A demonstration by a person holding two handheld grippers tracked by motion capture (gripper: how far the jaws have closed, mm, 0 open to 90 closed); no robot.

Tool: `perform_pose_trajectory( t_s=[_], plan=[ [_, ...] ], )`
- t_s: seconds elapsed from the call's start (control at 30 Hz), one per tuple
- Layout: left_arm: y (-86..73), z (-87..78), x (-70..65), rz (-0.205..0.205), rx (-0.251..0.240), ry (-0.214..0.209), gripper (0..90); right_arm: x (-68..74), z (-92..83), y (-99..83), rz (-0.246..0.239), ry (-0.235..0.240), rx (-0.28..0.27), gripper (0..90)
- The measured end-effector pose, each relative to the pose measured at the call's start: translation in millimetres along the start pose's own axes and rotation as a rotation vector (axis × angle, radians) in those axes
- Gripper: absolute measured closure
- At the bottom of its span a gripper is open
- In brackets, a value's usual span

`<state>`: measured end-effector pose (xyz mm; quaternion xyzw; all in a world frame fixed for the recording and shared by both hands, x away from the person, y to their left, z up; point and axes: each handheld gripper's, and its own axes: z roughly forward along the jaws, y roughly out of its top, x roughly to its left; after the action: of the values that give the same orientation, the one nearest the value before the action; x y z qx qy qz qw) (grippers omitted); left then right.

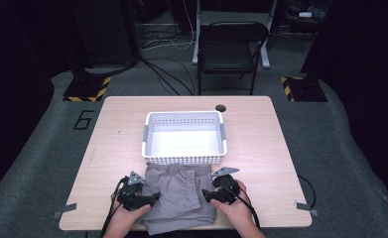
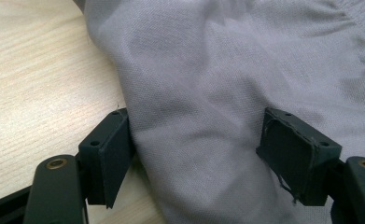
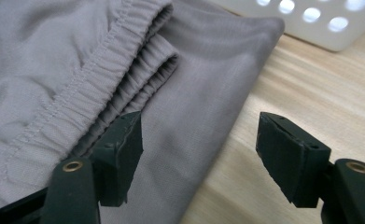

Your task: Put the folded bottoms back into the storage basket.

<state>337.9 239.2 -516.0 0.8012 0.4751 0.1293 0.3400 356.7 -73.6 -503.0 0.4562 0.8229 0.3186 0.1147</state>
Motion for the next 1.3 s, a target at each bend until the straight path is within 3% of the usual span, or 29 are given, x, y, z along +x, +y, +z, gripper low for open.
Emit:
perform_pose_trajectory(
  t_s=[0.03, 0.1, 0.23, 0.3, 0.37, 0.6, 0.83, 1.03, 1.17, 1.27, 1.3],
  plan=[
    [0.4, -0.6, 1.0, 0.017, 0.01, -0.001, 27.0, -0.5, 1.5, -0.2, -0.016, -0.005, 0.002, 31.4],
    [0.2, 0.6, -1.1, 0.002, -0.004, 0.011, 27.6, 0.4, 3.8, -1.2, -0.017, -0.012, 0.009, 31.4],
    [-0.3, 1.2, -3.5, 0.014, -0.006, 0.024, 29.2, 1.3, 7.9, -3.0, -0.031, -0.035, 0.016, 30.9],
    [-0.5, 0.4, -3.3, 0.036, 0.005, 0.029, 30.1, 1.8, 8.0, -3.1, -0.023, -0.037, 0.017, 30.7],
    [-1.6, 1.0, -4.9, 0.026, -0.009, 0.034, 31.1, 2.8, 7.7, -3.9, -0.025, -0.048, 0.02, 30.4],
    [-2.3, 0.9, -5.5, 0.044, -0.011, 0.031, 33.2, 8.9, 9.1, -6.3, -0.04, -0.045, -0.005, 32.5],
    [-2.3, 0.3, -8.6, 0.026, -0.01, 0.037, 37.3, 14.5, 7.4, -6.6, -0.065, -0.023, -0.007, 49.2],
    [-1.1, 0.0, -12.1, 0.024, -0.006, 0.039, 47.4, 18.4, 6.7, -6.7, -0.067, 0.038, -0.004, 73.8],
    [-0.1, -0.3, -12.8, 0.0, -0.004, 0.028, 55.9, 16.6, 6.5, -6.2, -0.046, 0.081, 0.008, 81.9],
    [0.0, 0.6, -14.5, -0.054, -0.016, 0.012, 65.2, 15.9, 7.2, -5.9, -0.04, 0.083, 0.001, 83.4],
    [0.2, 0.1, -14.0, -0.051, -0.008, 0.008, 66.9, 17.5, 7.1, -6.1, -0.022, 0.083, 0.003, 83.6]
  ],
)
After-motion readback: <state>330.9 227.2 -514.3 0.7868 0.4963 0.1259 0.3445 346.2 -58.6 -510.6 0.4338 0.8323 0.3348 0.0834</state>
